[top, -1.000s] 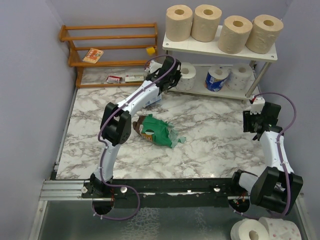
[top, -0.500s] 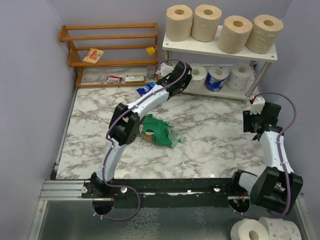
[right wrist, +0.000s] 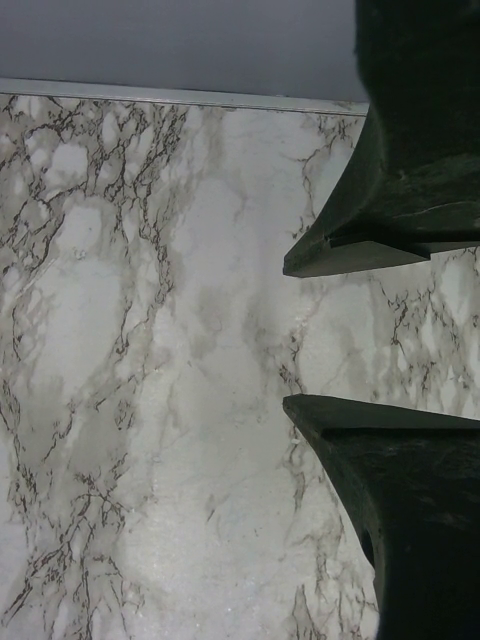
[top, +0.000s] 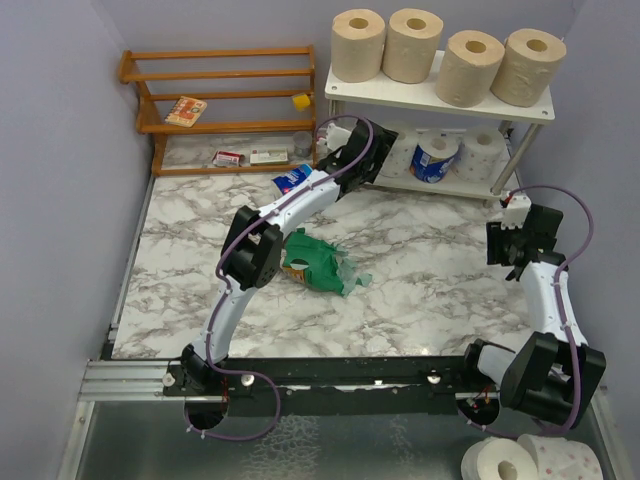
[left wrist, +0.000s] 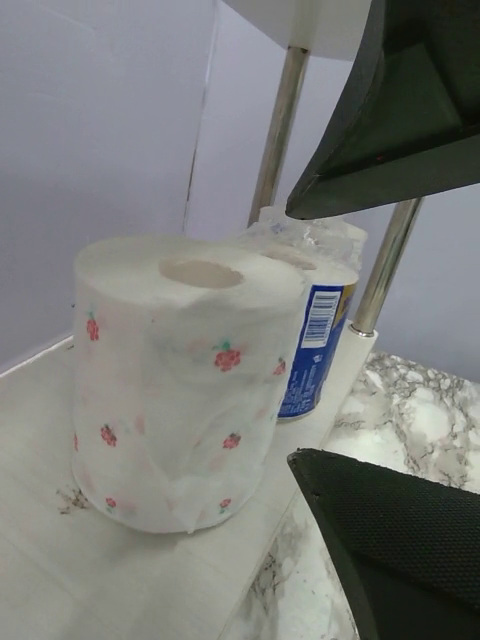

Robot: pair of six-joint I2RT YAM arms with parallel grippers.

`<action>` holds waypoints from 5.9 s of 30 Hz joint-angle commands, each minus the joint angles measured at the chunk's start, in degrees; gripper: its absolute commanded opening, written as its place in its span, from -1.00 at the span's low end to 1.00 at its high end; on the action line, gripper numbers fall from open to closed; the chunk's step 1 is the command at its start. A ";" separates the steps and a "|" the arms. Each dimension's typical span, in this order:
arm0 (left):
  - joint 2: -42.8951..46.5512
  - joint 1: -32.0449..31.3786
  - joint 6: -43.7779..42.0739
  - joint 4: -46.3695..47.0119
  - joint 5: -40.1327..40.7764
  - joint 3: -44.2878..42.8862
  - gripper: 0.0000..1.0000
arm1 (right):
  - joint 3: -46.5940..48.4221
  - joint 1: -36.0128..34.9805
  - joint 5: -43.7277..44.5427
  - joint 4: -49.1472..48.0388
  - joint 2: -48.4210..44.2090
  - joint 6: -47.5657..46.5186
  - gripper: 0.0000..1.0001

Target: Place and organize the paper towels onto the shelf

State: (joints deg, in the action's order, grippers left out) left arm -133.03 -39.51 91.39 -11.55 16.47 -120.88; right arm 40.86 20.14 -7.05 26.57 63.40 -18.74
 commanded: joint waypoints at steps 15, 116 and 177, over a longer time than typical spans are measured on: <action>23.87 -2.29 -24.88 -8.60 0.69 13.21 0.98 | 0.60 0.83 -1.21 0.07 -3.12 -0.69 0.04; 37.17 25.90 -82.56 -7.33 -23.65 37.82 -0.40 | 0.36 1.57 -0.99 -0.25 -3.45 -0.86 0.01; 22.41 30.55 -131.82 -59.34 -38.67 -8.54 -1.00 | 0.68 1.57 -1.83 -0.02 -2.06 -1.11 0.01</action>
State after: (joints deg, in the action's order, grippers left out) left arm -121.91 -5.39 -39.57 -79.90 -33.95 -131.98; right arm 40.86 21.39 -8.29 26.57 61.12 -19.38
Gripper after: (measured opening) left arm 0.018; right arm 0.507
